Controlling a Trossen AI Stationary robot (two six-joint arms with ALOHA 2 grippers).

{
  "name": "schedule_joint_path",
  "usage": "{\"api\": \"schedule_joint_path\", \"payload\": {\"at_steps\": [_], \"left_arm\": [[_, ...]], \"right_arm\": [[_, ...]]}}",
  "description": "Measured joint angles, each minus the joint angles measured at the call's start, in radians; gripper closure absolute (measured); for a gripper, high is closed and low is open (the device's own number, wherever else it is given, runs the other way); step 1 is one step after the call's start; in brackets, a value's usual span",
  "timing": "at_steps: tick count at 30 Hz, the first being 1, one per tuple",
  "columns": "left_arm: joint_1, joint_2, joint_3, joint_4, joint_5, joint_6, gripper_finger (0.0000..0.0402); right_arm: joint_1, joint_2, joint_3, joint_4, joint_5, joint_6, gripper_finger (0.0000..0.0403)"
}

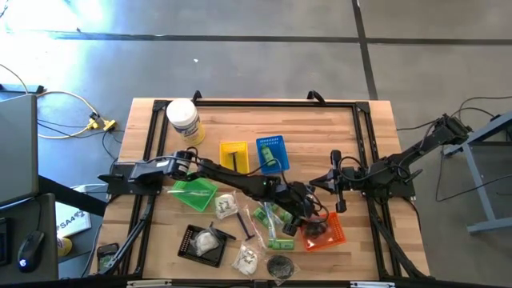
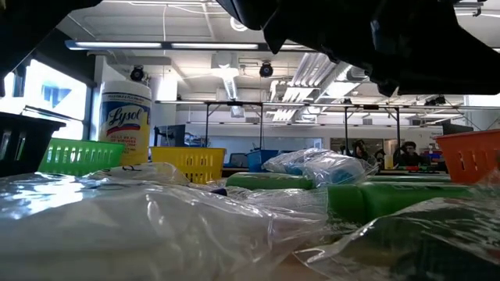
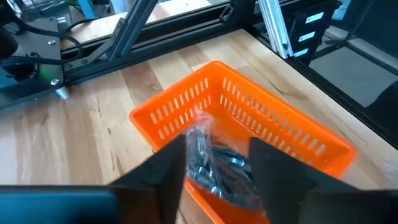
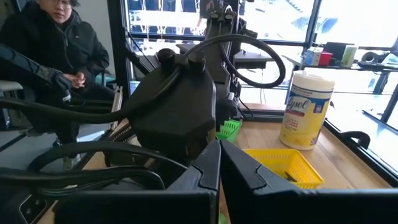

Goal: Pick & Place Travel size toiletries
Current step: Put the shampoo into the blue bin

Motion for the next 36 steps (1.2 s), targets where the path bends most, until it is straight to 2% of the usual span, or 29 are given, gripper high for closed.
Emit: {"api": "schedule_joint_path", "payload": {"at_steps": [3,6,10,14,19,21,23,26,29,32,36], "left_arm": [[0.001,-0.008,0.0,-0.02,-0.007,0.012,0.0186],[-0.001,-0.073,-0.002,-0.144,-0.008,0.046,0.0168],[-0.01,-0.209,0.002,-0.465,-0.012,0.049,0.0174],[-0.059,-0.334,-0.036,-0.746,-0.127,0.023,0.0231],[-0.152,-0.543,-0.124,-0.893,-0.321,-0.084,0.0359],[-0.19,-0.63,-0.184,-0.928,-0.369,-0.174,0.0389],[-0.242,-0.726,-0.254,-0.912,-0.443,-0.244,0.0387],[-0.334,-0.886,-0.39,-0.88,-0.607,-0.316,0.0384],[-0.387,-1.076,-0.584,-0.743,-0.696,-0.369,0.0394],[-0.351,-1.293,-0.806,-0.555,-0.715,-0.362,0.04],[-0.171,-1.548,-1.079,-0.412,-0.682,-0.327,0.0401]], "right_arm": [[0.0,0.0,0.0,-0.002,0.0,0.0,0.0401],[0.0,0.0,0.0,-0.016,0.0,0.004,0.0401],[0.0,0.0,0.0,-0.044,0.0,0.035,0.0401],[0.0,0.0,0.001,-0.059,-0.001,0.054,0.0401],[0.009,0.013,0.001,-0.092,0.004,0.058,0.0401],[0.014,0.024,0.001,-0.1,0.005,0.052,0.0401],[0.014,0.037,0.001,-0.104,0.005,0.052,0.0401],[0.014,0.049,0.001,-0.096,0.006,0.056,0.0401],[0.012,0.058,0.001,-0.084,0.006,0.056,0.0401],[0.0,0.074,0.001,-0.034,0.005,0.03,0.0401],[-0.06,0.075,0.001,0.031,-0.035,-0.003,0.0401]]}}
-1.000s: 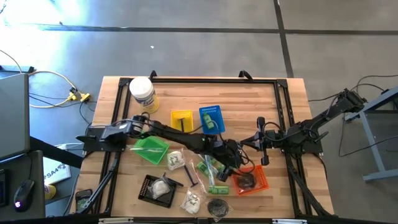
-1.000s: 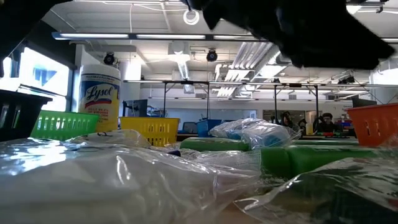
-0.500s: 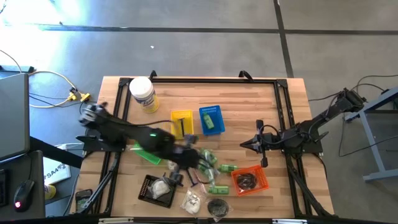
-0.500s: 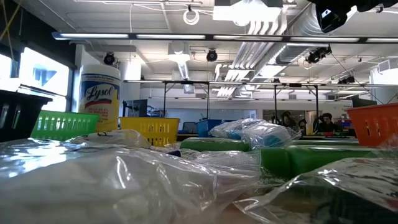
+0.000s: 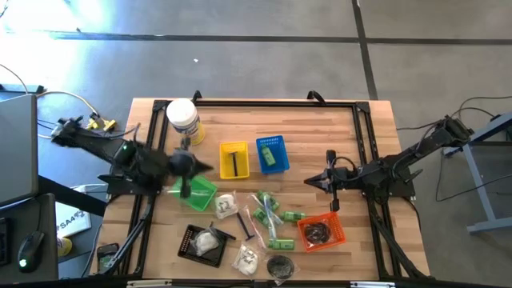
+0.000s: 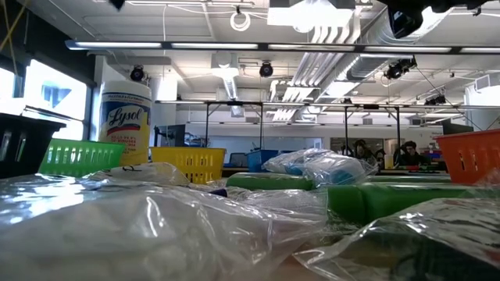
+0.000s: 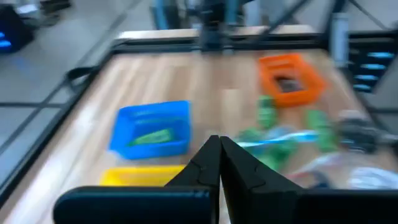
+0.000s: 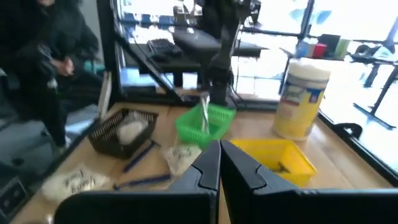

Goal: Pick & Place Travel size toiletries
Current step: Put the shampoo into the blue bin

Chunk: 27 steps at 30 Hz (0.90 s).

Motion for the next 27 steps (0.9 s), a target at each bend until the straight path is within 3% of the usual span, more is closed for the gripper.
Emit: {"api": "schedule_joint_path", "payload": {"at_steps": [6,9,12,15,19,21,27], "left_arm": [[0.263,-0.323,-0.361,0.331,0.287,0.127,0.0401],[0.369,-0.449,-0.441,0.304,0.342,0.095,0.0401],[0.399,-0.57,-0.483,0.199,0.391,0.071,0.0401],[0.388,-0.689,-0.524,0.119,0.34,0.064,0.0401],[0.379,-0.787,-0.6,0.132,0.252,0.099,0.0401],[0.379,-0.792,-0.622,0.136,0.218,0.132,0.0401],[0.379,-0.792,-0.642,0.127,0.201,0.167,0.0401]], "right_arm": [[-0.139,-0.041,-0.001,0.039,-0.28,0.012,0.0401],[-0.19,-0.087,-0.001,0.04,-0.311,0.032,0.0401],[-0.218,-0.104,-0.001,0.04,-0.311,0.037,0.0401],[-0.224,-0.105,-0.004,0.041,-0.314,0.046,0.0401],[-0.249,-0.103,-0.073,0.109,-0.266,0.068,0.0401],[-0.285,-0.111,-0.128,0.181,-0.254,0.097,0.0401],[-0.367,-0.252,-0.268,0.249,-0.353,0.152,0.0401]]}}
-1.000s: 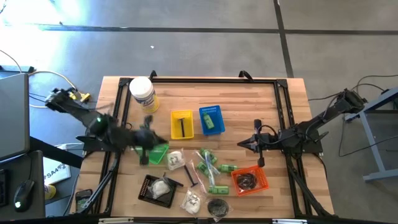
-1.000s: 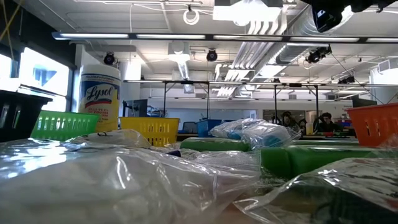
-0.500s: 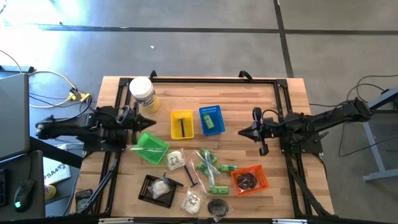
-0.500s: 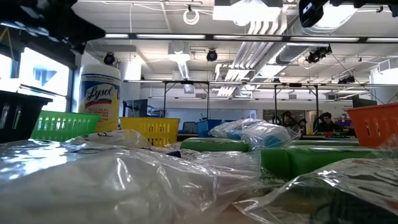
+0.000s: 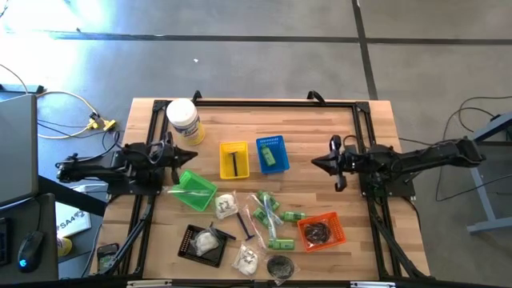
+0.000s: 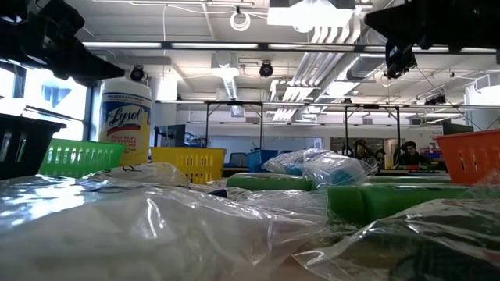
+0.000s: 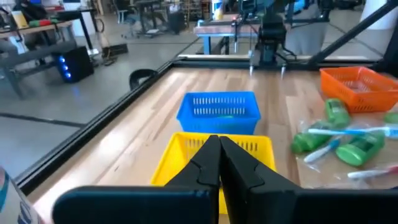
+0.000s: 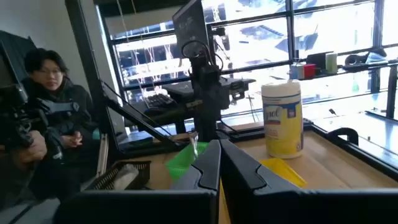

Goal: Pick & Place Travel size toiletries
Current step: Put the shampoo into the blue bin

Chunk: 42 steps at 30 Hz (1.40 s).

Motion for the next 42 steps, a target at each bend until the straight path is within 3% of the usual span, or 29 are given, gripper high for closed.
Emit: {"api": "schedule_joint_path", "payload": {"at_steps": [9,18,28,34,42], "left_arm": [[0.0,0.002,-0.051,-0.008,0.002,-0.022,0.0401],[0.0,0.002,-0.091,0.068,0.003,-0.104,0.0401],[0.0,0.002,-0.092,0.066,-0.011,-0.106,0.0401],[0.0,0.002,-0.093,0.064,-0.013,-0.106,0.0401],[0.0,0.002,-0.094,0.061,-0.014,-0.098,0.0401]], "right_arm": [[-0.014,-0.084,-0.102,0.022,0.002,0.005,0.0401],[-0.022,-0.06,-0.108,-0.017,-0.006,-0.02,0.0401],[-0.022,-0.013,-0.108,0.053,0.006,-0.039,0.0401],[-0.022,-0.014,-0.108,0.052,0.084,-0.039,0.0401],[-0.022,-0.014,-0.108,0.027,0.084,-0.04,0.0401]]}}
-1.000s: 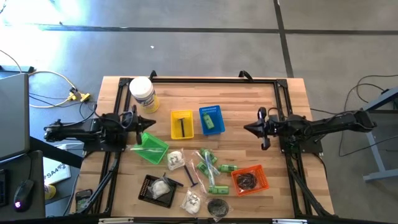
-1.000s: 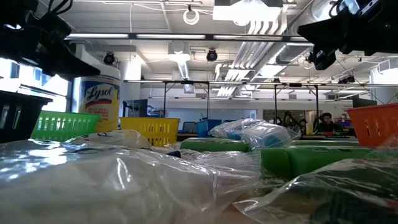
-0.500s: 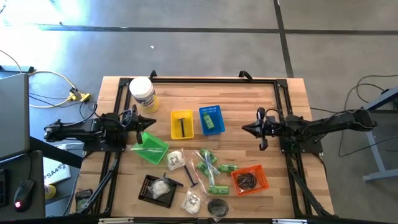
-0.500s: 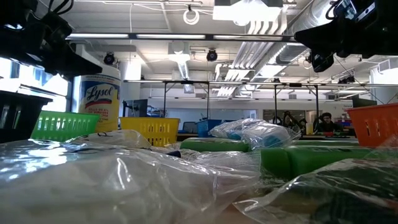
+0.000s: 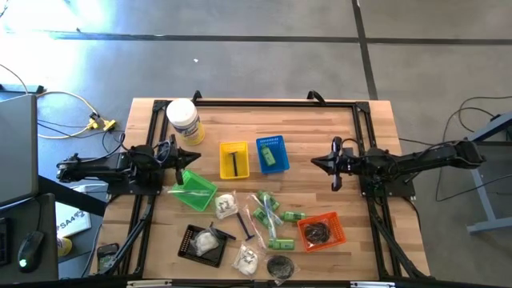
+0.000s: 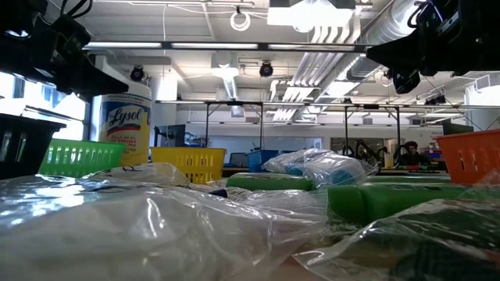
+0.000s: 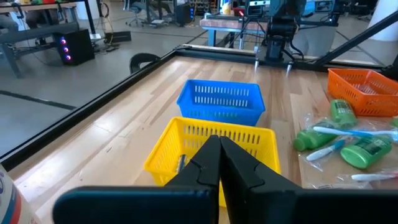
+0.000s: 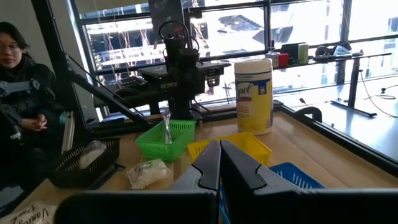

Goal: Pick & Place Travel size toiletries
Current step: Put the shampoo into the blue bin

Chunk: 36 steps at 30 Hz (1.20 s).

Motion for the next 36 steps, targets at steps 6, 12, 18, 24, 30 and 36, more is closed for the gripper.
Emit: {"api": "schedule_joint_path", "payload": {"at_steps": [6,12,18,24,30,36], "left_arm": [[0.0,0.0,0.0,-0.004,0.0,0.0,0.0401],[0.0,0.0,0.0,-0.005,-0.003,0.0,0.0401],[0.0,0.0,-0.001,0.017,-0.004,0.0,0.0401],[0.0,0.0,-0.002,0.022,-0.004,-0.007,0.0401],[0.0,0.0,-0.004,0.041,-0.003,-0.007,0.0401],[0.0,0.0,-0.003,0.041,-0.003,-0.008,0.0401]], "right_arm": [[0.0,0.006,0.0,-0.007,0.0,0.0,0.0401],[0.0,0.035,0.0,-0.005,0.021,0.008,0.0401],[0.0,0.071,0.003,-0.008,0.113,0.138,0.0401],[0.0,0.135,0.14,-0.26,0.159,0.189,0.0401],[0.001,0.23,0.31,-0.444,0.117,0.101,0.0401],[0.038,0.392,0.448,-0.585,-0.037,0.091,0.0401]]}}
